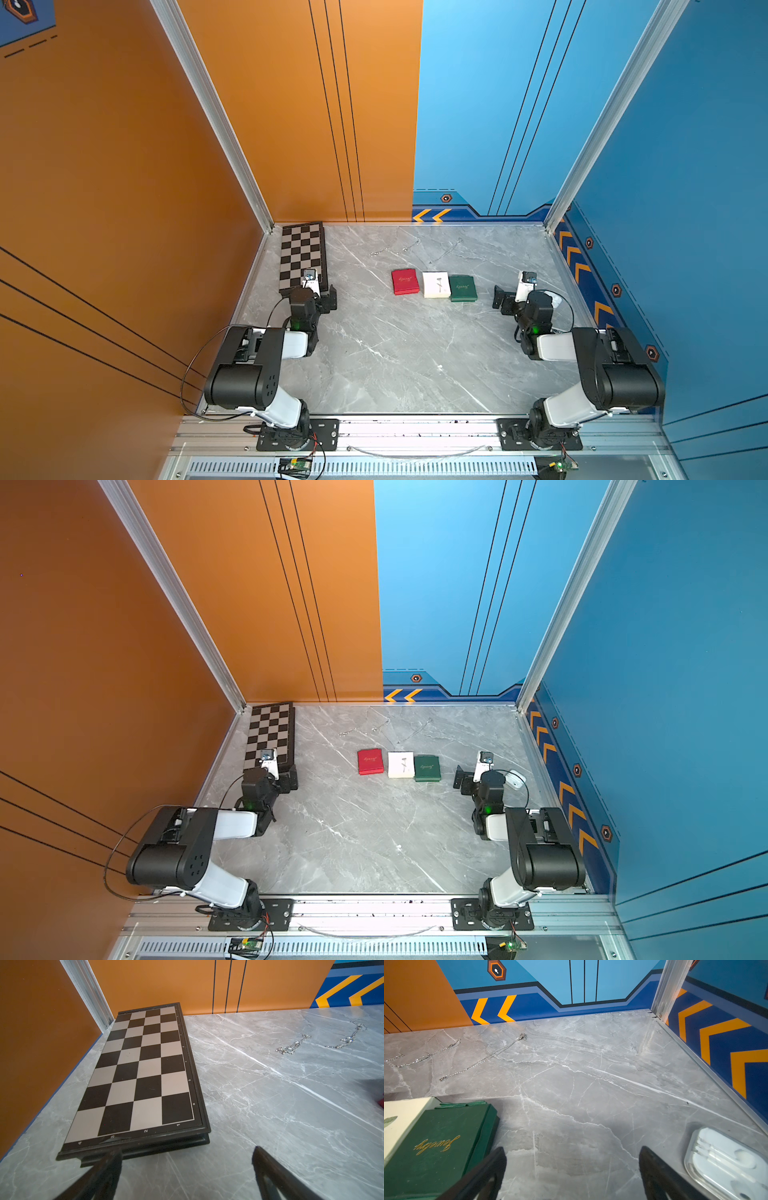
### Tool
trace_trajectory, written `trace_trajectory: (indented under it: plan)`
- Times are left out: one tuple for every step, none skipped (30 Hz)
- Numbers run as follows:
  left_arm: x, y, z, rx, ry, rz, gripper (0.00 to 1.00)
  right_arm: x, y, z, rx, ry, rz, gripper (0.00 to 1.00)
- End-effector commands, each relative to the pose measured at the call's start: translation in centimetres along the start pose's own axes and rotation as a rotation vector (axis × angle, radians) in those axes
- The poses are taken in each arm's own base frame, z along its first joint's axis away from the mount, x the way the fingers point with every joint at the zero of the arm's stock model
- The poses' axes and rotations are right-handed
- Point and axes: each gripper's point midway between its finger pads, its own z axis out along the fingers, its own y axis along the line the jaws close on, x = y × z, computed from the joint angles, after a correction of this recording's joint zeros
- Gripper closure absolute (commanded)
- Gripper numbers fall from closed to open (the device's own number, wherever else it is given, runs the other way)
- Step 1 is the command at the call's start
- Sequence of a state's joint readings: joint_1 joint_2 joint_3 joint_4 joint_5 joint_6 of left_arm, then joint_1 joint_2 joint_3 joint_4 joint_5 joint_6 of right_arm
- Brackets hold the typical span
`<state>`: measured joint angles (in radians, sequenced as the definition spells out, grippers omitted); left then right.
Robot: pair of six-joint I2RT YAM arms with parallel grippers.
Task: Take the necklace out of the lift-off lid jewelry box
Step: Reset both arms
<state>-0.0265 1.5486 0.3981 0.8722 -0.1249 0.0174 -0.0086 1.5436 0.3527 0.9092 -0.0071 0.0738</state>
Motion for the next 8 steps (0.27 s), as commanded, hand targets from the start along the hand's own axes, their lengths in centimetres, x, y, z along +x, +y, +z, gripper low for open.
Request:
trace_trajectory:
  plan:
    - [0.27,-0.15,-0.09,0.016,-0.002,-0.014,0.02,-0.82,-0.08,0.36,0.029,-0.014,-0.023,0.00]
    - [0.28,-0.12,-0.09,0.014,-0.002,-0.014,0.02,-0.83,-0.08,0.39,0.028,-0.013,-0.023,0.00]
    - [0.27,-0.12,-0.09,0.015,-0.002,-0.014,0.02,-0.84,-0.07,0.39,0.028,-0.013,-0.023,0.00]
    - [0.24,-0.12,-0.09,0.014,-0.003,-0.014,0.02,-0.84,-0.10,0.39,0.028,-0.013,-0.023,0.00]
    - [0.25,-0.13,-0.09,0.015,-0.003,-0.014,0.02,-0.80,-0.08,0.37,0.028,-0.013,-0.022,0.00]
    - [0.28,-0.13,-0.08,0.015,-0.002,-0.014,0.02,-0.80,-0.12,0.37,0.029,-0.013,-0.022,0.00]
    - [0.25,-0.14,-0.08,0.015,-0.003,-0.014,0.02,-0.81,-0.12,0.33,0.029,-0.015,-0.022,0.00]
    - [0.24,-0.14,-0.10,0.015,-0.003,-0.014,0.02,-0.77,-0.09,0.31,0.028,-0.015,-0.022,0.00]
